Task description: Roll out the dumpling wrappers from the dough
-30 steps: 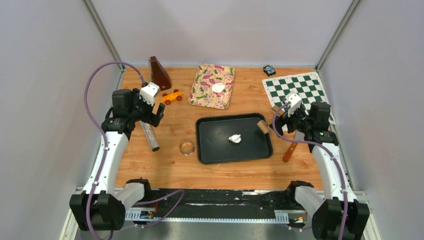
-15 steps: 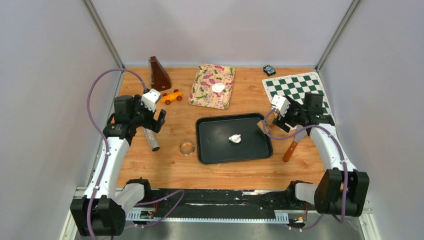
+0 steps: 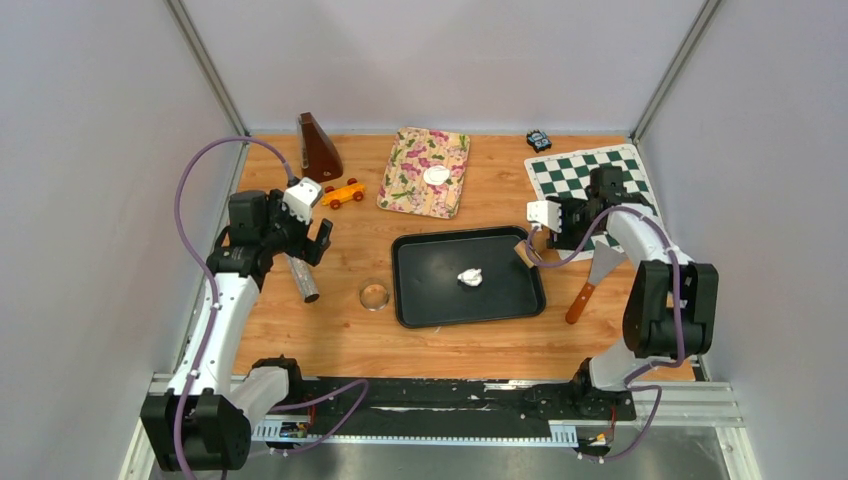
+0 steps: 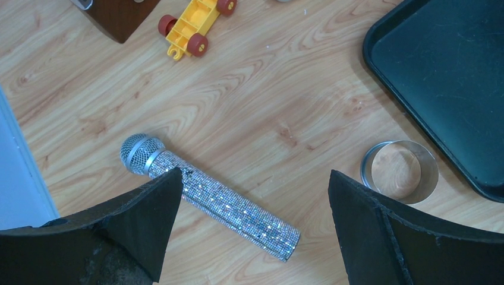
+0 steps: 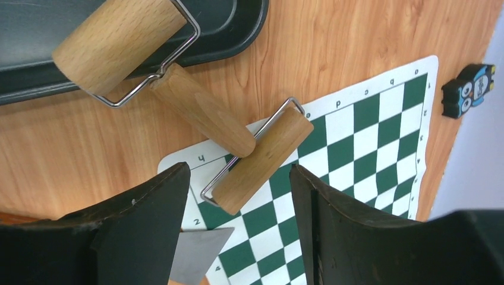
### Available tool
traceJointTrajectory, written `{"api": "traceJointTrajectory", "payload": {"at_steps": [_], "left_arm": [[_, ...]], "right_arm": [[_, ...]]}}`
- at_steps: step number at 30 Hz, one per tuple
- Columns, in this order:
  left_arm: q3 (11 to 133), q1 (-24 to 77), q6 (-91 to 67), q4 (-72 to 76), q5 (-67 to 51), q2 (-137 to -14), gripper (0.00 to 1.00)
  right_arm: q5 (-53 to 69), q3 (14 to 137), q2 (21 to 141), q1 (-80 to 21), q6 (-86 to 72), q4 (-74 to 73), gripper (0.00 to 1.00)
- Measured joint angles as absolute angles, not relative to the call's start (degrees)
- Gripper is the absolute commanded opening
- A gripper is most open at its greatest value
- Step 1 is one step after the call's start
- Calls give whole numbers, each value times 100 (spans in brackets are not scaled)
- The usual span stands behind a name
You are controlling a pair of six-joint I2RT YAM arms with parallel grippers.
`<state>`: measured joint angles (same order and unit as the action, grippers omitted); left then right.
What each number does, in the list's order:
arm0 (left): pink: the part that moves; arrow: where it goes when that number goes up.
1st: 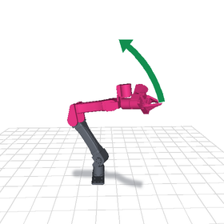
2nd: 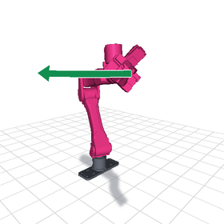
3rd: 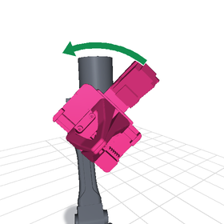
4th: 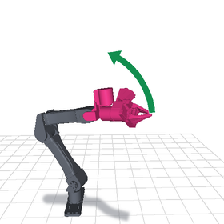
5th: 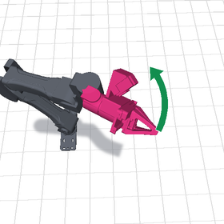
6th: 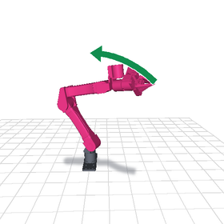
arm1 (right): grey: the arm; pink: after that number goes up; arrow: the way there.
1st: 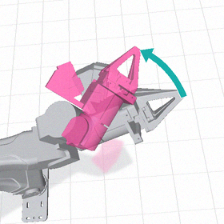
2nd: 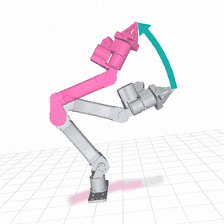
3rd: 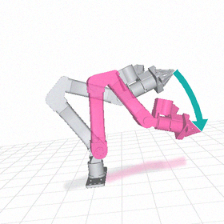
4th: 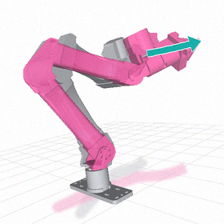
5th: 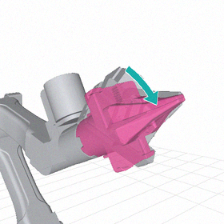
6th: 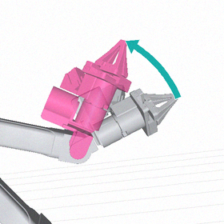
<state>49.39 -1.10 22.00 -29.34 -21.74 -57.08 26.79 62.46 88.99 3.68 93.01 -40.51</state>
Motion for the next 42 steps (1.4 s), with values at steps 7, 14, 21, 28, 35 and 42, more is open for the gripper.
{"api": "traceJointTrajectory", "payload": {"at_steps": [7, 14, 21, 28, 35, 42], "left_arm": [[4939, -110, 2200, -2936, -2130, -5819, 100], [4939, -110, 2202, -2936, -2086, -5826, 100], [4936, -110, 2202, -2934, -2062, -5857, 100], [4893, -110, 2202, -2932, -2058, -5872, 100], [4890, -110, 2196, -2882, -2073, -5876, 100], [5472, -86, 2176, -2906, -2943, -6038, 100]], "right_arm": [[2493, 6757, 9642, 145, 9867, -4292, 63], [2106, 7207, 10241, -207, 10066, -4779, 61], [1940, 7260, 10593, -458, 10053, -4984, 37], [1857, 7430, 10781, -552, 9793, -5011, 0], [2154, 7540, 10512, -554, 9286, -5133, 0], [3964, 8298, 9126, -489, 7550, -4871, 0]]}}
